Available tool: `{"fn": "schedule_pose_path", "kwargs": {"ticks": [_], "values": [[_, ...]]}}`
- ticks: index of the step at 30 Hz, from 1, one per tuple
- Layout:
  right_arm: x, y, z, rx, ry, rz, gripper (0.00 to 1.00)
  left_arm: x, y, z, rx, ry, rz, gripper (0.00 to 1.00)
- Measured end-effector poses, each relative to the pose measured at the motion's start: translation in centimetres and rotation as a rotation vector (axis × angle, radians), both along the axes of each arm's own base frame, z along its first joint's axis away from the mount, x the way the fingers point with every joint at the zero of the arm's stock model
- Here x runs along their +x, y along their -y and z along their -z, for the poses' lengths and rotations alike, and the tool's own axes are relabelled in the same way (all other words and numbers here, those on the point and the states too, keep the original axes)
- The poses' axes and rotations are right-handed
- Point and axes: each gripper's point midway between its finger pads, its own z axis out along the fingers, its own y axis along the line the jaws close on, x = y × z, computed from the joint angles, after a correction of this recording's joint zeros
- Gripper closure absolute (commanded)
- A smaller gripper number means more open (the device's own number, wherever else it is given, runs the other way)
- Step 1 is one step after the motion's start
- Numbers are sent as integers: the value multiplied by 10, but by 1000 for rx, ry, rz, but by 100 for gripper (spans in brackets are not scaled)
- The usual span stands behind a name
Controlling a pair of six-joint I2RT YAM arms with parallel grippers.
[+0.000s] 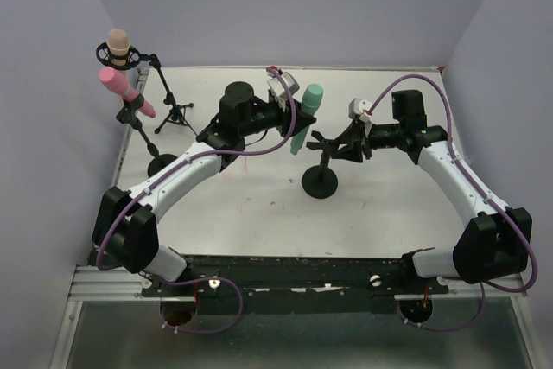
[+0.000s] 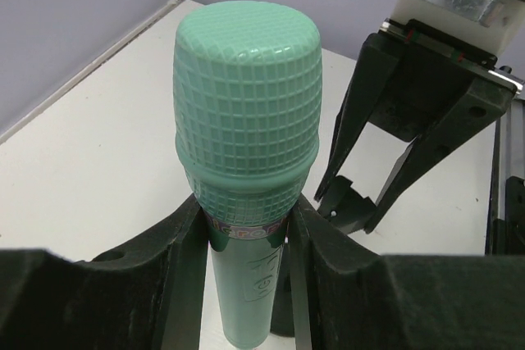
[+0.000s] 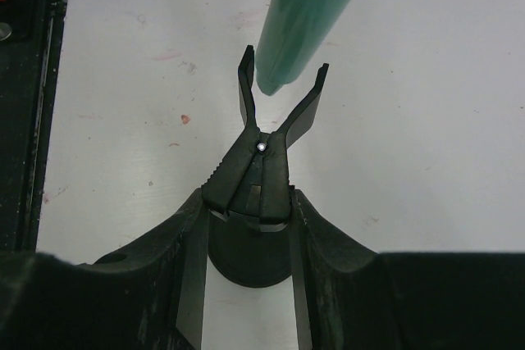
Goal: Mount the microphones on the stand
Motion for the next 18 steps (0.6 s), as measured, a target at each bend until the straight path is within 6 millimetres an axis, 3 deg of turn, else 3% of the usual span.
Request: {"fn": "schedule_pose_path", "kwargs": {"ticks": [8, 18], "values": [[0, 0, 0, 1, -5, 2, 80, -9, 29, -3, -23, 31, 61, 98], [-2, -1, 0, 9, -33, 6, 84, -13, 31, 6, -109, 33, 62, 99]]}}
